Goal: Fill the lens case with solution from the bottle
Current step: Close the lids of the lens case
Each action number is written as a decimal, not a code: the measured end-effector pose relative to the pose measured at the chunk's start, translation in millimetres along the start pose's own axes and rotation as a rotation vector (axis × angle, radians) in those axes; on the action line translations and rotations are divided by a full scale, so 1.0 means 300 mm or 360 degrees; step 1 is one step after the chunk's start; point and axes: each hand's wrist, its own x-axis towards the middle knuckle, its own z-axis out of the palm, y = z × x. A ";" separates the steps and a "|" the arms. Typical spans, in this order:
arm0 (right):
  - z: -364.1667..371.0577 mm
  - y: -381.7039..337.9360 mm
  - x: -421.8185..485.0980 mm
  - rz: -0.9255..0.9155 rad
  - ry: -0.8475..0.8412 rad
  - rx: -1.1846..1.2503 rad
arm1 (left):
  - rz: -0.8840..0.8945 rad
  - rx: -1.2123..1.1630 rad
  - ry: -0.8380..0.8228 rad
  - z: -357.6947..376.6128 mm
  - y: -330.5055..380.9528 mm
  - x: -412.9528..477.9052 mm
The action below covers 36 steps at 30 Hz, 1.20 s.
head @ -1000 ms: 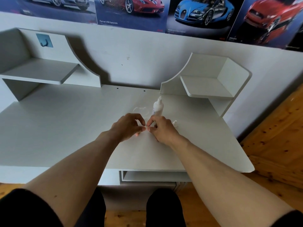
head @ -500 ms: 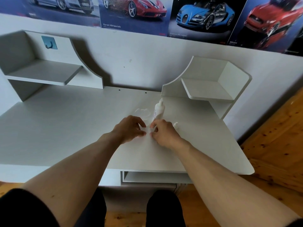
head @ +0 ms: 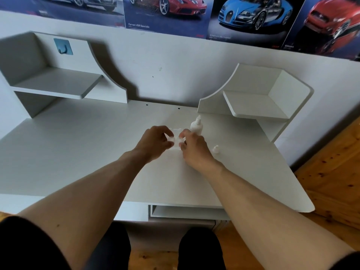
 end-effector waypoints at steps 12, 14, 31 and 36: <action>0.014 -0.019 0.021 0.0060 -0.0049 -0.0177 | -0.0064 0.0156 -0.0046 0.024 -0.015 0.008; 0.013 -0.022 0.026 0.0091 -0.0076 -0.0165 | -0.0071 0.0161 -0.0043 0.025 -0.015 0.008; -0.011 -0.025 0.011 0.0110 -0.0096 -0.0093 | -0.0082 0.0078 -0.0035 0.024 -0.006 -0.004; -0.026 -0.028 0.008 0.0084 0.0032 -0.0081 | 0.0070 0.0124 -0.0078 0.023 -0.005 -0.012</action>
